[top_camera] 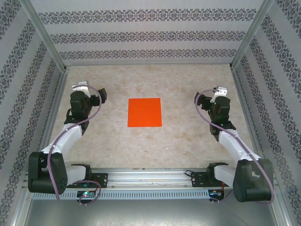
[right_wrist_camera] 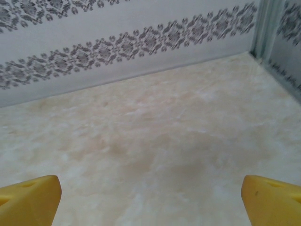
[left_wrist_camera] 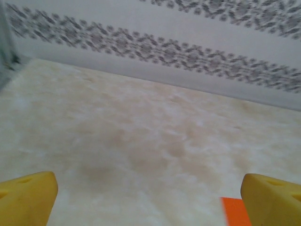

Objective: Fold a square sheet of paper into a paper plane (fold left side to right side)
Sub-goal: Move the square sheet of paper to the center of the table.

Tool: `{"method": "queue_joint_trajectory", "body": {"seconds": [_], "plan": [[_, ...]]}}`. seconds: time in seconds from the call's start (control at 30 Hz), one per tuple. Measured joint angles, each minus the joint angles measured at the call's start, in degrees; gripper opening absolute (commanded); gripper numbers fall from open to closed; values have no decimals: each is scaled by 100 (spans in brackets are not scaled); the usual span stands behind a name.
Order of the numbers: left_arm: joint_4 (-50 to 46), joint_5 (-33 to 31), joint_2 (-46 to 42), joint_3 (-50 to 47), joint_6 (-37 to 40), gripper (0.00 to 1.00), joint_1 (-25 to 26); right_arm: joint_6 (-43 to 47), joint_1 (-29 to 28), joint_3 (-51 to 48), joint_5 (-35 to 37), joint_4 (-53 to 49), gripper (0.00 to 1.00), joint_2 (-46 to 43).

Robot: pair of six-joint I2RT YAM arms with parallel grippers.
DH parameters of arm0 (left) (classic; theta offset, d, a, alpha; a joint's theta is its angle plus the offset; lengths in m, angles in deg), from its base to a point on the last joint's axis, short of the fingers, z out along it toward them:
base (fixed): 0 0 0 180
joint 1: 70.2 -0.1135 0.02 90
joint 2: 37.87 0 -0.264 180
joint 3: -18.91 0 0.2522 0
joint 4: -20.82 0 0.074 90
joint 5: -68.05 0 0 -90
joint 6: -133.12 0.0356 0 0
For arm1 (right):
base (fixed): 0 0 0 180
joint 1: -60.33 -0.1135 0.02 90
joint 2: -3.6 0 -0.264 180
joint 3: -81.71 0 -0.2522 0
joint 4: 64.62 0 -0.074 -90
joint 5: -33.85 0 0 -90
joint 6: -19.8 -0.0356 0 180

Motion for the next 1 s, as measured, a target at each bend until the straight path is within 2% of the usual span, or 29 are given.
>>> {"method": "queue_joint_trajectory", "body": {"seconds": [0.17,0.37,0.43,0.57,0.8,1.0], "plan": [[-1290,984,518,614,-693,95,262,-863,-46,269,-973,-1005,98,225],[-2354,1679,2103,1703,-1069,81,1521,-1314,-483,848,-1727,-1851,98,1113],[-2527,1816,2632,2190,-1158,74,1910,-1366,-739,1036,-1740,-2037,98,1305],[-2756,1965,3482,2994,-1300,67,2326,-1388,-1134,1386,-1683,-2308,98,1596],[-3303,1954,4544,3818,-1460,60,2441,-1384,-1427,1633,-1427,-2608,98,1840],[-3622,1939,4730,3888,-1539,52,2546,-1344,-1427,1696,-1233,-2874,99,1860]]}}
